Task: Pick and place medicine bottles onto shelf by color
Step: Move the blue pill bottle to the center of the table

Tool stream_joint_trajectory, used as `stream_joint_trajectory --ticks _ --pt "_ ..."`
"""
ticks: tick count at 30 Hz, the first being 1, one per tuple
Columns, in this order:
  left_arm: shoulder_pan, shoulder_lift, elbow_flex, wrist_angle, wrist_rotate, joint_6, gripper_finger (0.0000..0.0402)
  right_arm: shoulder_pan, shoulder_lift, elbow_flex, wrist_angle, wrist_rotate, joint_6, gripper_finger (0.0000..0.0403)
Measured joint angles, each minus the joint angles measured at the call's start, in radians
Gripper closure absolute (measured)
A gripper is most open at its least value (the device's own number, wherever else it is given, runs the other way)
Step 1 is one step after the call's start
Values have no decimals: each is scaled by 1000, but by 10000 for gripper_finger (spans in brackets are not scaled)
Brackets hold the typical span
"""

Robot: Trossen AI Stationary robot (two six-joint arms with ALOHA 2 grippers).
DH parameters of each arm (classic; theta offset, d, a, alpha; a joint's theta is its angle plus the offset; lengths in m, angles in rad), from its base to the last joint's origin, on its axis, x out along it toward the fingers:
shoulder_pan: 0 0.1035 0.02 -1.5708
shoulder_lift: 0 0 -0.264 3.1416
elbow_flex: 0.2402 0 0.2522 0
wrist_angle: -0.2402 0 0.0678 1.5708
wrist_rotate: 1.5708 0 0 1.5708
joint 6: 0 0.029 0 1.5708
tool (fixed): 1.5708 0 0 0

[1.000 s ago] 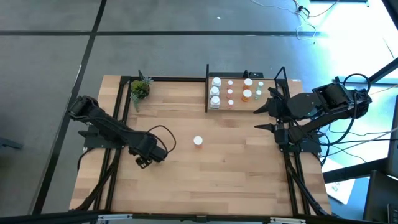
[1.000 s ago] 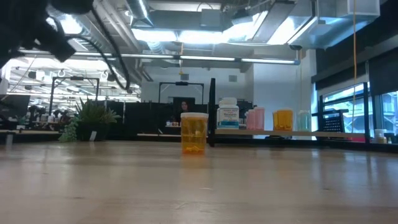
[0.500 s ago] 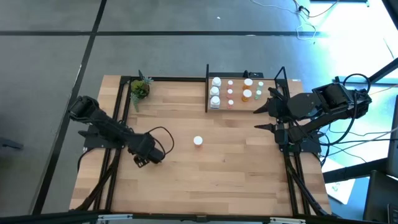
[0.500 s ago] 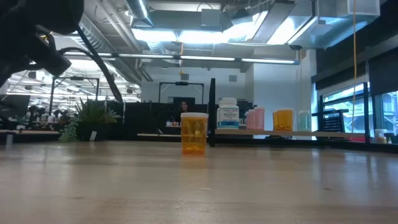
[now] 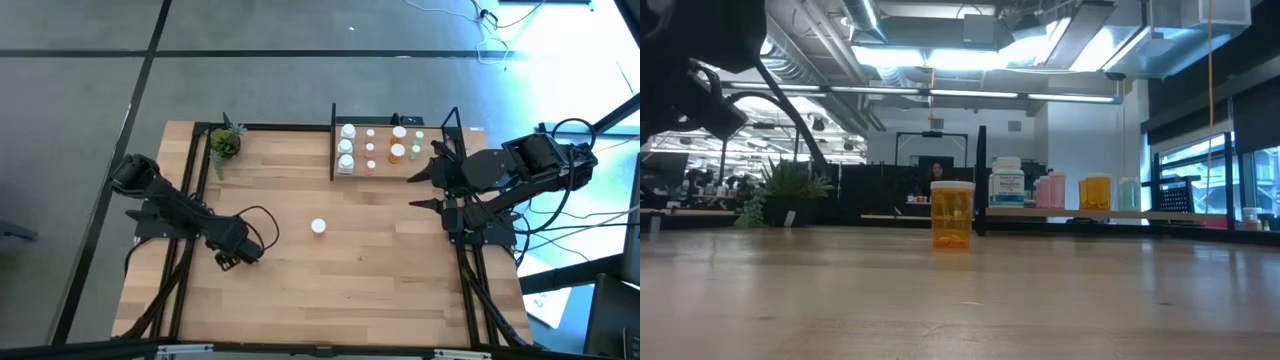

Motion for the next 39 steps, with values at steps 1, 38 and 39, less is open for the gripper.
stream_joint_trajectory --ticks 1,38,39 --pt "0 0 0 0 0 0 55 0 0 0 0 0 0 150" --pt "-11 0 -26 61 -5 -9 183 0 0 0 0 0 0 150" --pt "-11 0 -26 66 -4 -9 187 0 0 0 0 0 0 150"
